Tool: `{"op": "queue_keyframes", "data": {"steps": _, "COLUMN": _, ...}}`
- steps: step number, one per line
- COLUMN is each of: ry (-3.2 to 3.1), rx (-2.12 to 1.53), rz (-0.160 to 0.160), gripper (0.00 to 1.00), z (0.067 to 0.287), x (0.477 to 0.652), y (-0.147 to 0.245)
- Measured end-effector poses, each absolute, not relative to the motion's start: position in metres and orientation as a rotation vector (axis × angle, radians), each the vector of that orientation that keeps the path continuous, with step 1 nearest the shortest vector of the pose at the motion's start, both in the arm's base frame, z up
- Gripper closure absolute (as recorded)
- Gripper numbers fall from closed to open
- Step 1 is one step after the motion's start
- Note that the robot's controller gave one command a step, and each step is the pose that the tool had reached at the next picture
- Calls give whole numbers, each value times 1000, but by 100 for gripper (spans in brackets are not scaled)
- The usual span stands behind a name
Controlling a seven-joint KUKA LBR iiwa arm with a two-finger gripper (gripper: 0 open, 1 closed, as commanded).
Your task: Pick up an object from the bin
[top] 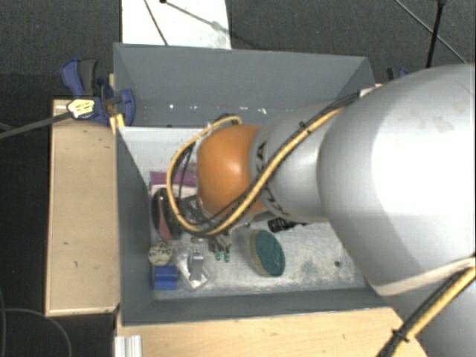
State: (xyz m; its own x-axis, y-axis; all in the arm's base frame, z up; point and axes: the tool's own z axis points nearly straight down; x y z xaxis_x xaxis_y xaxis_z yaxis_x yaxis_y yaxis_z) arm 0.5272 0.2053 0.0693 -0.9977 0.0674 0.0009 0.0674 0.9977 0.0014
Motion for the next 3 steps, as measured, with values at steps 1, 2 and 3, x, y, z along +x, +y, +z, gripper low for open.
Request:
{"op": "queue_keyframes", "data": {"steps": 1, "ry": -3045, "rx": -790, "rz": -7, "gripper": 0, "z": 102, "x": 566, "y": 251}}
{"op": "queue_keyframes", "data": {"steps": 2, "ry": -2910, "rx": -1193, "rz": -5, "gripper": 0, "z": 106, "x": 564, "y": 249}}
{"op": "queue_keyframes", "data": {"steps": 3, "ry": -2761, "rx": -1490, "rz": -4, "gripper": 0, "z": 73, "x": 557, "y": 242}}
